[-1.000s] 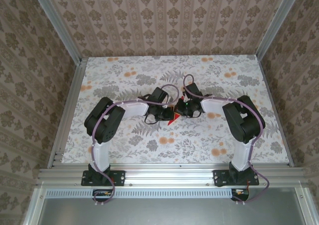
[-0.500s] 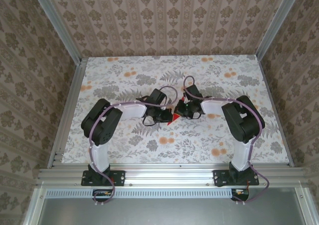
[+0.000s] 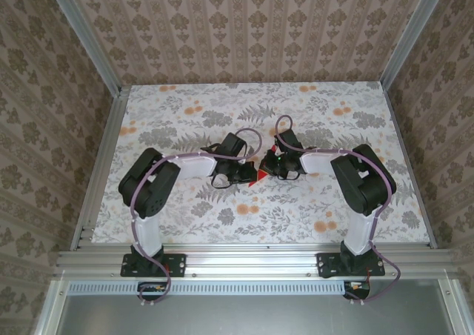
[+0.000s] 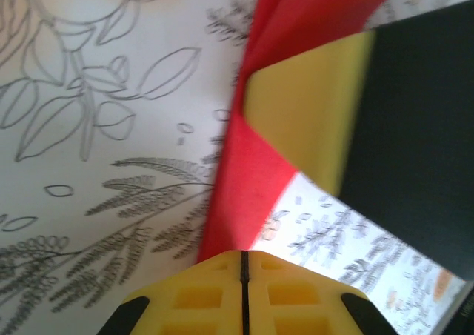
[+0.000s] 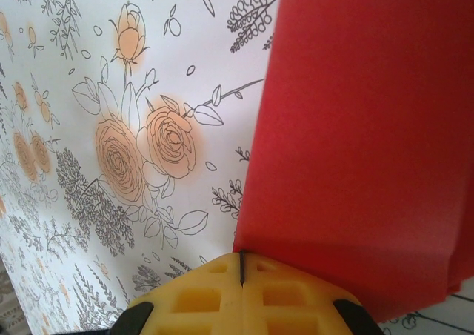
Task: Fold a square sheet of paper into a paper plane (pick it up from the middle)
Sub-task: Fold the wing for the fifth time at the center of the table.
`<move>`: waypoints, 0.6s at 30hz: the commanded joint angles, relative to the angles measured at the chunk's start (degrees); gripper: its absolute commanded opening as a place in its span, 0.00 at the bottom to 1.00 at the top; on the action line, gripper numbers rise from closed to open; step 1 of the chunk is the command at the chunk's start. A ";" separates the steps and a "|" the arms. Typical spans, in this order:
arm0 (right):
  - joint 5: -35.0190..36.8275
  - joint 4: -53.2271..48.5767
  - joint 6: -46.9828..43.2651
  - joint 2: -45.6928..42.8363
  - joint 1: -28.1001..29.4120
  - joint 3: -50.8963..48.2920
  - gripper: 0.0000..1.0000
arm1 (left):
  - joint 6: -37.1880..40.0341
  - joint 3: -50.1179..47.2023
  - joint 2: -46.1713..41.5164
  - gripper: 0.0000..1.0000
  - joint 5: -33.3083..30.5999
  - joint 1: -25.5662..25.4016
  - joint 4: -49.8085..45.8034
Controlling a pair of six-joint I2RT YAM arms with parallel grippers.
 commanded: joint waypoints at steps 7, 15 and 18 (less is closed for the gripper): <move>-5.09 -1.64 -2.26 -1.13 0.62 1.13 0.04 | 1.93 0.65 3.56 0.02 -1.61 0.35 -5.89; -5.63 -2.83 -2.87 2.84 1.20 2.89 0.05 | 2.20 0.16 3.69 0.00 -1.41 0.37 -5.55; -3.51 -4.29 -2.65 4.22 0.32 3.24 0.04 | 2.26 -0.18 3.57 0.00 -1.49 0.36 -5.77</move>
